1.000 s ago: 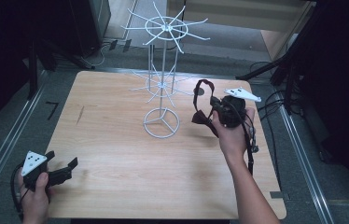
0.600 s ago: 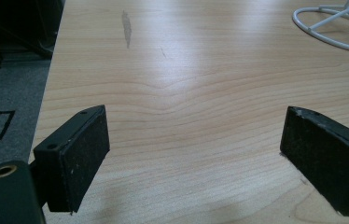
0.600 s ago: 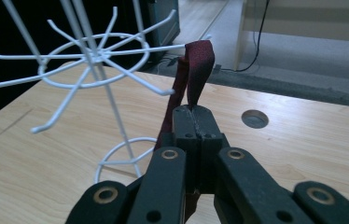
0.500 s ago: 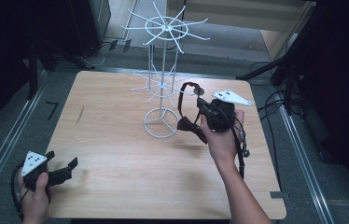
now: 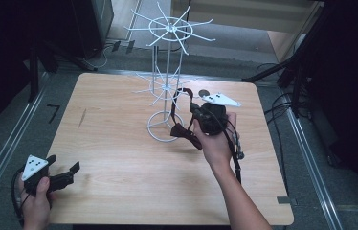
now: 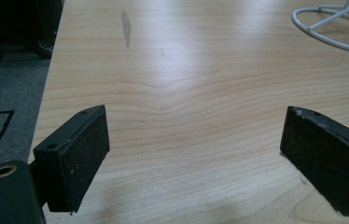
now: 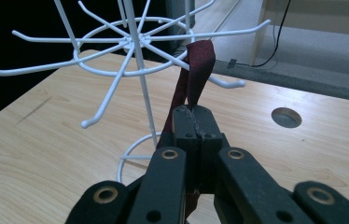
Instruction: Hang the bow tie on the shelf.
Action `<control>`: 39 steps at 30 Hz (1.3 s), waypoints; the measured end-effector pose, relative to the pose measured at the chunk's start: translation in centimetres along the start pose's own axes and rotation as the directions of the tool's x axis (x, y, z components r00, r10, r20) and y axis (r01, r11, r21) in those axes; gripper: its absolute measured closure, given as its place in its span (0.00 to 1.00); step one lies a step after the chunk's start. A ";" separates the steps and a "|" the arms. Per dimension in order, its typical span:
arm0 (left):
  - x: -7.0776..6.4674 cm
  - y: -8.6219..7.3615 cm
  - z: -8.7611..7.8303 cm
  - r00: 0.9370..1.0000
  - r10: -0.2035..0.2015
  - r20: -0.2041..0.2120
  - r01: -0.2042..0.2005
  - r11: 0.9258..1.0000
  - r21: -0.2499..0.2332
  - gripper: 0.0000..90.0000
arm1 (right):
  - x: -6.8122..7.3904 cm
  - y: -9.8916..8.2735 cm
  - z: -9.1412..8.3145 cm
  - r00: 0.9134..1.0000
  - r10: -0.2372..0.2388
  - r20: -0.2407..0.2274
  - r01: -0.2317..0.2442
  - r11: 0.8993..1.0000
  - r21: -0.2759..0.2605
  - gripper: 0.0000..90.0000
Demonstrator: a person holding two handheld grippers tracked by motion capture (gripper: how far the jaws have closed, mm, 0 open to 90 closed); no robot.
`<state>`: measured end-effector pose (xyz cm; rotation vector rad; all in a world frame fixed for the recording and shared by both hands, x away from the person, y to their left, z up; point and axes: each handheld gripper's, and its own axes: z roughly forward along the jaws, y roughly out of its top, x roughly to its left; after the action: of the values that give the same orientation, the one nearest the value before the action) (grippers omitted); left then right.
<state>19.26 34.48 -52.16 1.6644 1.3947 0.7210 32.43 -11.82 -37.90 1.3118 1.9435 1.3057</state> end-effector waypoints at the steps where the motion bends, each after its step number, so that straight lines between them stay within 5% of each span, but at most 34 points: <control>1: 0.0 0.0 0.0 1.000 0.001 -0.001 -0.001 1.000 0.000 0.10 | 0.0 0.0 0.0 1.000 0.000 0.000 0.000 1.000 0.000 1.00; 22: 0.0 0.0 0.0 1.000 0.001 0.005 -0.001 1.000 0.000 0.10 | 0.5 -1.0 4.2 0.997 -0.009 -0.079 0.013 0.999 0.053 0.97; 31: 0.0 0.0 0.0 1.000 0.002 0.003 -0.002 1.000 0.000 0.10 | 0.0 -1.3 3.8 0.995 -0.022 -0.093 0.025 0.999 0.032 0.83; 39: 0.0 0.0 0.0 1.000 0.004 0.000 -0.004 1.000 0.002 0.10 | -0.6 -2.0 3.0 0.995 -0.078 -0.068 0.078 0.997 0.009 0.59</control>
<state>19.27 34.46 -52.16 1.6692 1.3926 0.7226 34.16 -11.20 -41.08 1.1988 2.0301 1.3183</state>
